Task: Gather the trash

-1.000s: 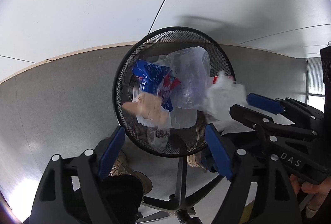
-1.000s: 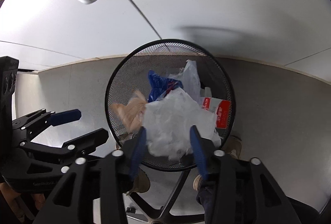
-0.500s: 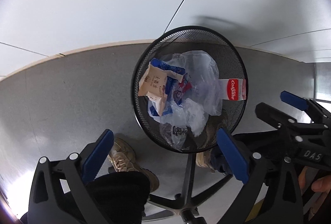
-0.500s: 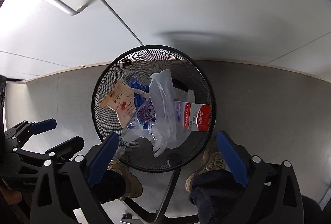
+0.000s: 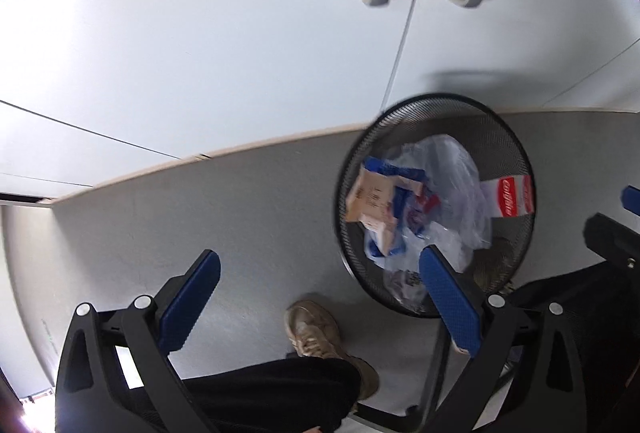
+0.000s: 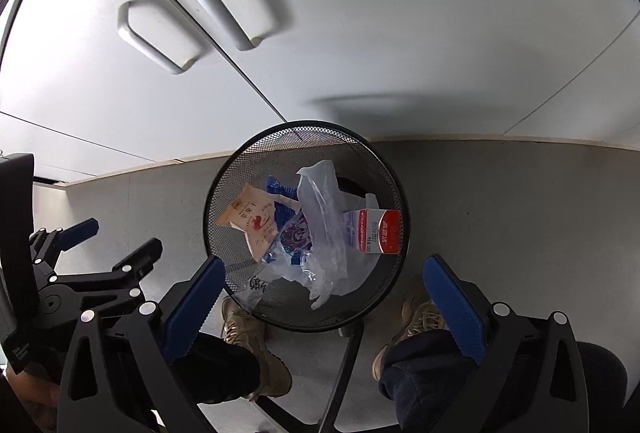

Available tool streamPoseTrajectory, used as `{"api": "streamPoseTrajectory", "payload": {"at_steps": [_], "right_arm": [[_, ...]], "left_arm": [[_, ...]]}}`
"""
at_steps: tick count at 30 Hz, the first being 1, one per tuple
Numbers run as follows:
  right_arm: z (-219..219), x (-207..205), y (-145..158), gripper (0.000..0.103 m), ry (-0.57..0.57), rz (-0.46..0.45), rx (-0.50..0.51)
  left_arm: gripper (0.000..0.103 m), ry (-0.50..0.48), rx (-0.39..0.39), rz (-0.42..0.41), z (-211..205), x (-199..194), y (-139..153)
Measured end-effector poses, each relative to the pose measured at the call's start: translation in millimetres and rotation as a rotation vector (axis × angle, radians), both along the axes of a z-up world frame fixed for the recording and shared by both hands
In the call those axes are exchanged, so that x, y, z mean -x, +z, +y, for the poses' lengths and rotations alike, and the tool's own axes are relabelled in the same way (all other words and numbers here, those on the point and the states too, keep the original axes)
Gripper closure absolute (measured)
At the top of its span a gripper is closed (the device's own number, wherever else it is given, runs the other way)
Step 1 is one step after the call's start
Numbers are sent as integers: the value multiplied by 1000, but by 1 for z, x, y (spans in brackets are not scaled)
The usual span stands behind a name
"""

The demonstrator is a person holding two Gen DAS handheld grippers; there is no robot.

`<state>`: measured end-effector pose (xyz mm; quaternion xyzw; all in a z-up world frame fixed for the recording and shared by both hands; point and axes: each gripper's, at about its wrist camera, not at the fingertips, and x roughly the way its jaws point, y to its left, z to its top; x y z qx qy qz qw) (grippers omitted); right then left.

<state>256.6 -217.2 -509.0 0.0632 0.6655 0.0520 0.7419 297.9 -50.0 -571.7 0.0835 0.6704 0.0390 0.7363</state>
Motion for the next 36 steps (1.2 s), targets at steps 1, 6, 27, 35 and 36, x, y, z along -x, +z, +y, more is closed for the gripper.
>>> {"api": "streamPoseTrajectory", "payload": {"at_steps": [1,6,27,35,36], "right_arm": [[0,1,4,3,3,-3,-7],[-2,2,22,3,-7,-30,-18],[-9,4,42,3,-19,-48,19],[-8,5,42,3,-9,-43,20],[-7,5,42,3,-8,-44,21]], "left_arm": [[4,-1,-4,2,0,1,2],[4,-25,145,15,-3,8,12],[4,-56,232,26,-23,30,44],[4,-54,238,39,-23,33,44],[4,-53,238,41,-23,34,43]]}}
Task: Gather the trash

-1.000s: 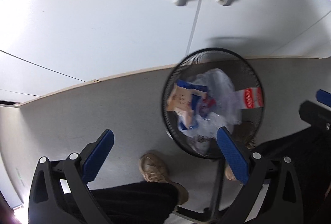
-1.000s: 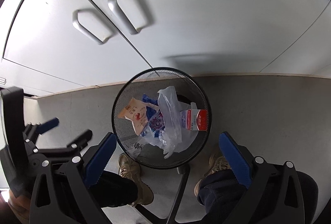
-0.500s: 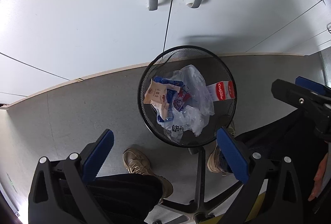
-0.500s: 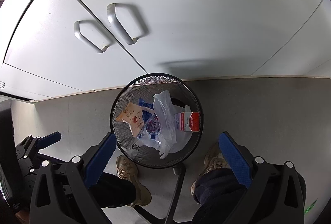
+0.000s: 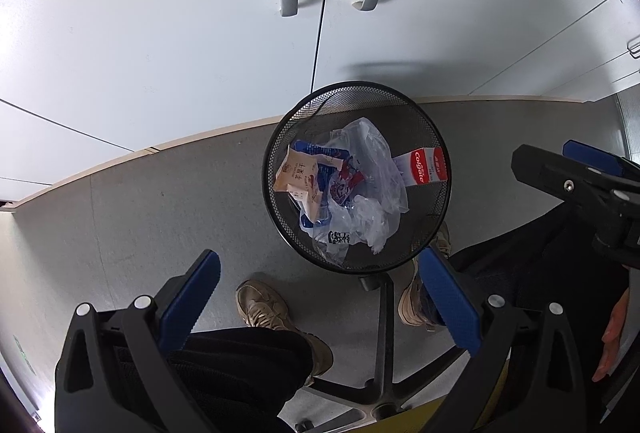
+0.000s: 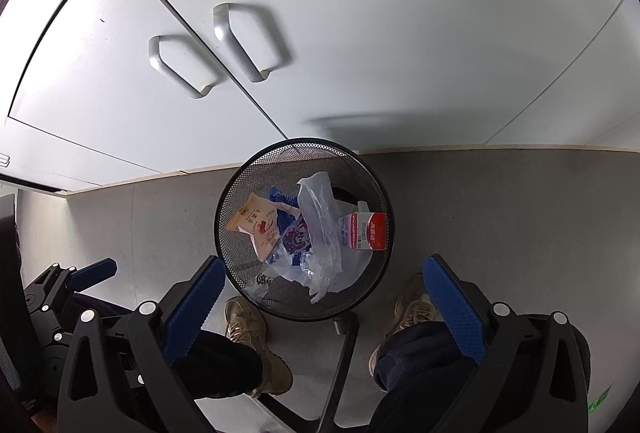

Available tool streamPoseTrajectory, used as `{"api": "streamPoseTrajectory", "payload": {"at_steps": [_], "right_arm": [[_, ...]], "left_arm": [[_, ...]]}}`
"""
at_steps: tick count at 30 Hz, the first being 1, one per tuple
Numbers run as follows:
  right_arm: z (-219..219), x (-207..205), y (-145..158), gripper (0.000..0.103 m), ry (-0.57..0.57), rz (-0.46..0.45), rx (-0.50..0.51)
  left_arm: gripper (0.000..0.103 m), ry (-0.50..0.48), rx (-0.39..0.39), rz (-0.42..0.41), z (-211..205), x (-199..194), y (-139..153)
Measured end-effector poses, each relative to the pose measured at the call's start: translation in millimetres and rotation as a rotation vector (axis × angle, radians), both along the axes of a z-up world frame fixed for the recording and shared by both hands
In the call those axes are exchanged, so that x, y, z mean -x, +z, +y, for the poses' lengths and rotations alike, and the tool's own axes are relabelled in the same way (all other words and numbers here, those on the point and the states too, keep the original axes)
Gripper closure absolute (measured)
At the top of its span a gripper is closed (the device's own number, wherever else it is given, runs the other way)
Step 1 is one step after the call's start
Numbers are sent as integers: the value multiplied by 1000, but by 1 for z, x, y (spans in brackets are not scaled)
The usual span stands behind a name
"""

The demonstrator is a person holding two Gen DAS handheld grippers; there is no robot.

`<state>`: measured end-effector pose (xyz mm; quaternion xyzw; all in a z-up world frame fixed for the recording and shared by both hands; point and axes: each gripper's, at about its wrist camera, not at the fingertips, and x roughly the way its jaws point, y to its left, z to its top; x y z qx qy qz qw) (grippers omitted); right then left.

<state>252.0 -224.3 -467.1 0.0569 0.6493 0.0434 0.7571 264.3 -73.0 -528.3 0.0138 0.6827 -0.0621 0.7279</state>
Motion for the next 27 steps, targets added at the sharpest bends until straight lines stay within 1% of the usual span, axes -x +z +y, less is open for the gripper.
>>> {"api": "streamPoseTrajectory", "payload": {"at_steps": [5,14,18,20,23,25,27], "right_arm": [[0,1,2,3,0,-5,5],[0,1,3,3,3,-6,8],[0,1,4,3,0,-8,7],[-1,1,4,3,-1,-10,3],[-2,2,6,3,-3,-13,1],[-3,2,6,3,-4,-13,-3],[-4,2,7,3,-2,-15,-1]], "left_arm": [[4,5,14,7,1,2,2],[4,-15,-15,5,-2,5,5],[5,-11,-5,17,1,6,6],[6,1,-23,9,2,6,8],[6,-8,-37,-4,0,6,11],[6,-7,-19,17,0,6,10],[6,-2,-19,8,2,7,11]]}}
